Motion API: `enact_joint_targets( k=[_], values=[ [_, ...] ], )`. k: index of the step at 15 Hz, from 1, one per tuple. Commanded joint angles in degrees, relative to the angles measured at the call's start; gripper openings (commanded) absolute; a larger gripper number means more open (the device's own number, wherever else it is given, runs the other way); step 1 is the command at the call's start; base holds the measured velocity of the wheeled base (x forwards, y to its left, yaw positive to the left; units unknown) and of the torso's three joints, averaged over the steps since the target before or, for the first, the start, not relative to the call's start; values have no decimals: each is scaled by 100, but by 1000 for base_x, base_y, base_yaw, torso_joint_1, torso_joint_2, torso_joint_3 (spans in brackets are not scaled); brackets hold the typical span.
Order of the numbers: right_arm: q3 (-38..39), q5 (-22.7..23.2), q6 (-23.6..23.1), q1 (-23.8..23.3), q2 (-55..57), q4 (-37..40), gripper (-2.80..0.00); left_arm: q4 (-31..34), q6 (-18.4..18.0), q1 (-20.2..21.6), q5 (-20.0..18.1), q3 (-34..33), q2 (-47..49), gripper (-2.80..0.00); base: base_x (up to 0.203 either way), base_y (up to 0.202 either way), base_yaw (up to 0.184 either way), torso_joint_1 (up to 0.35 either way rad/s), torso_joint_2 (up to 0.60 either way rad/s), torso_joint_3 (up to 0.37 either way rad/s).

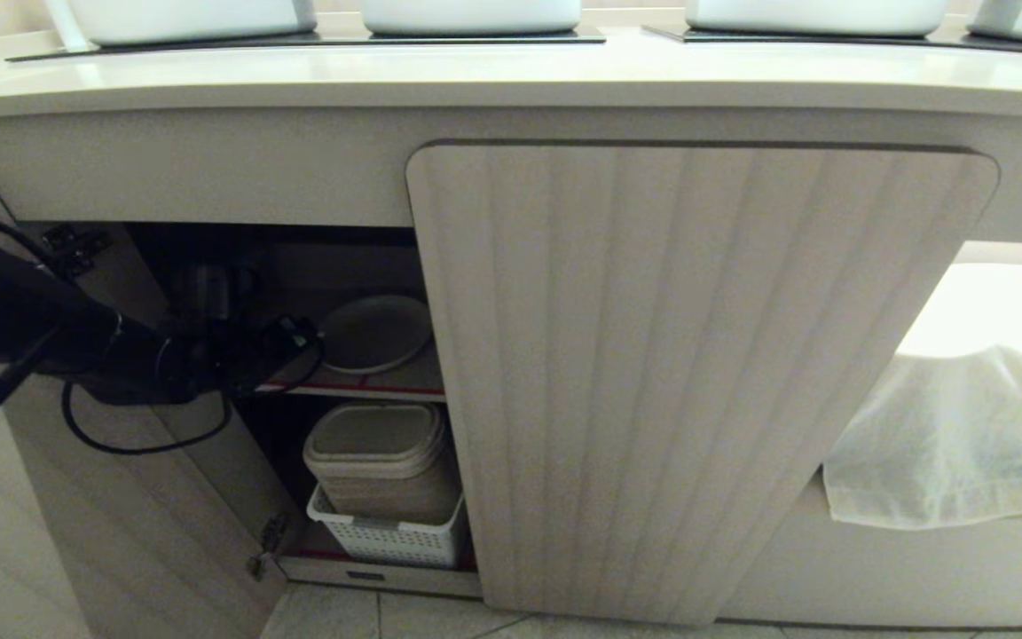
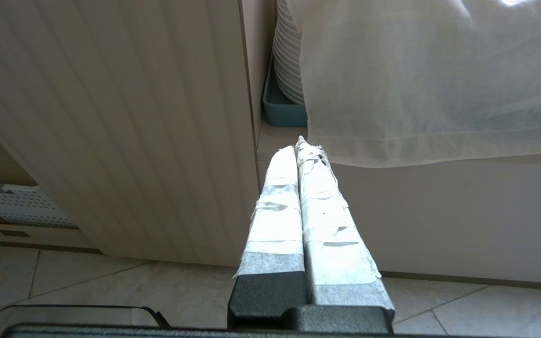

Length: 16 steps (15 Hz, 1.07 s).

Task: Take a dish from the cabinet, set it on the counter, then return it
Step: Put it back into the cabinet, then close the cabinet door

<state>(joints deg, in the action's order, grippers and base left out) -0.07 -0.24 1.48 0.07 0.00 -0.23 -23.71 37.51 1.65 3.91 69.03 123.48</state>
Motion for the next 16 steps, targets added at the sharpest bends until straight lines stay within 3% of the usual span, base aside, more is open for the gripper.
enact_joint_targets(
  k=[1, 7, 14, 16],
  values=[
    [-1, -2, 2, 1, 1, -4, -280, -259, -91, 2, 4, -289, -166, 0, 0, 0, 0, 0, 0, 0],
    [-1, -2, 2, 1, 0, -4, -280, -1854, -986, 11, -4, -1340, -393, 0, 0, 0, 0, 0, 0, 0],
    [-1, -2, 2, 1, 0, -4, -280, -3077, -1828, 9, -48, -2135, -557, 0, 0, 0, 0, 0, 0, 0],
    [-1, -2, 2, 1, 0, -4, -280, -3306, -1923, -5, -66, -2227, -518, 0, 0, 0, 0, 0, 0, 0]
  ],
)
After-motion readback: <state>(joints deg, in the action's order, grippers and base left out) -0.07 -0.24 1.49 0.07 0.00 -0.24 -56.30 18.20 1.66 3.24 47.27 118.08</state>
